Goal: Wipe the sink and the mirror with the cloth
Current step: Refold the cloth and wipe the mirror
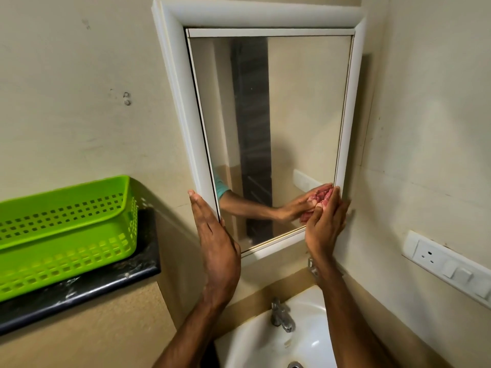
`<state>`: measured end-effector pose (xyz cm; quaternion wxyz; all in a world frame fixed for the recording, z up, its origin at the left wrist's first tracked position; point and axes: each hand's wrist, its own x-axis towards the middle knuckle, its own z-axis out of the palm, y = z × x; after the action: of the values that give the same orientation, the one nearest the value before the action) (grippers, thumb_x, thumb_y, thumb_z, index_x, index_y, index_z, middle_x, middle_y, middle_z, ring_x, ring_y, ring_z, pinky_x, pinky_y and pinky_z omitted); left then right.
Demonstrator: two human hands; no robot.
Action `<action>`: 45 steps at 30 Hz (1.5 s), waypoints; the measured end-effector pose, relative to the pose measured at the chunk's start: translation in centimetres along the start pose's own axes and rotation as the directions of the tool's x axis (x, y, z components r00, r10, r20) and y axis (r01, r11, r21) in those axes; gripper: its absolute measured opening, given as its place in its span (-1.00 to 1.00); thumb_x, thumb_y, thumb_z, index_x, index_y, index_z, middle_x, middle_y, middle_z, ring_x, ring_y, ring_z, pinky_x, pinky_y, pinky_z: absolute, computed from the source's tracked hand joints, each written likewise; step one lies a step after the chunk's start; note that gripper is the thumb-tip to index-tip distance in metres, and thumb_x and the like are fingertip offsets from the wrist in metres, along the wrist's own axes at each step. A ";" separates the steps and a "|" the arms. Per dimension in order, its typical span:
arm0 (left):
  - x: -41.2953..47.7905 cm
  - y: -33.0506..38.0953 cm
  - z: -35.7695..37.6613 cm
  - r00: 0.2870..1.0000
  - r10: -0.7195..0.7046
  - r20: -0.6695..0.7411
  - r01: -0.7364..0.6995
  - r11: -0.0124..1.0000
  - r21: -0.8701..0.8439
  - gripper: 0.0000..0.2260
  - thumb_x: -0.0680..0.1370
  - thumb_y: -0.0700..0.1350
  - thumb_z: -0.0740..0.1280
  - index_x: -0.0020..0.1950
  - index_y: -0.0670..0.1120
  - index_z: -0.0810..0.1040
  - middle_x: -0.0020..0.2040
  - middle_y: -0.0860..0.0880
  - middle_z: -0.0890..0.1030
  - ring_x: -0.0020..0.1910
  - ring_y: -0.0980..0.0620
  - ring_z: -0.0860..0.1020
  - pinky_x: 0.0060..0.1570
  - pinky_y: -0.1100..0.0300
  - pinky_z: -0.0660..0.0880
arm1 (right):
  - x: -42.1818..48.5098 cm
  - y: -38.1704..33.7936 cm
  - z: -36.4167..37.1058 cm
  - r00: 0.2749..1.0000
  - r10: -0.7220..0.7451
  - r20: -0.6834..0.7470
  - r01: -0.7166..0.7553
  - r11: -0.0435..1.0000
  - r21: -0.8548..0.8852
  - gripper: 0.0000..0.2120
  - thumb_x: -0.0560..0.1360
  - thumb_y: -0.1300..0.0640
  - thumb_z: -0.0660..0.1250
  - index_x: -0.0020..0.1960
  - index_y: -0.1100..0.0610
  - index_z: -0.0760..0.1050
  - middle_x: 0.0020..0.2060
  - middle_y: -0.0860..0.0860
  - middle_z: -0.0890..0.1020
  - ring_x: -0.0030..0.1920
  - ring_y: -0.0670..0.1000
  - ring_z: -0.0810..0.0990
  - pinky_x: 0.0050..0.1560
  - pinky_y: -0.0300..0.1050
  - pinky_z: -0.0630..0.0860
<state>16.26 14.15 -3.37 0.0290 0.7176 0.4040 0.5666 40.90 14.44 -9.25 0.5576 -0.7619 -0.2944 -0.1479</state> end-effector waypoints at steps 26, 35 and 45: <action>-0.9 2.0 3.0 0.974 0.143 0.174 -0.204 0.887 0.413 -0.15 0.44 -0.35 0.21 0.67 -0.13 -0.10 0.67 -0.19 -0.14 0.67 -0.20 -0.14 0.62 -0.18 0.00 | 4.8 1.3 -7.6 0.981 -0.169 0.099 0.167 0.985 0.031 -0.42 0.49 0.39 0.46 0.48 0.16 0.50 0.29 0.17 0.61 0.23 0.17 0.64 0.30 0.01 0.61; -1.0 1.7 2.0 0.965 0.174 0.198 -0.245 0.868 0.432 -0.07 0.33 -0.42 0.13 0.68 -0.09 -0.10 0.68 -0.16 -0.14 0.67 -0.16 -0.13 0.63 -0.11 0.01 | -4.3 4.3 -5.7 0.920 0.167 0.354 -0.215 0.972 0.099 -0.66 0.64 0.13 0.39 0.39 0.17 0.58 -0.04 0.06 0.74 0.00 0.15 0.75 0.03 -0.12 0.68; -0.8 1.0 1.3 0.949 0.211 0.233 -0.299 0.832 0.467 -0.08 0.37 -0.44 0.17 0.68 -0.05 -0.08 0.68 -0.11 -0.13 0.68 -0.12 -0.11 0.63 -0.03 -0.03 | -0.8 2.7 -4.1 0.929 0.370 -0.008 -0.341 0.865 0.369 -0.64 0.55 0.20 0.47 0.33 0.21 0.60 0.21 0.13 0.71 0.18 0.12 0.69 0.27 0.00 0.62</action>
<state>17.90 13.53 -3.99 -0.1976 0.7943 0.4321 0.3785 42.30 9.85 -10.40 0.7167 -0.6811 -0.1491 -0.0158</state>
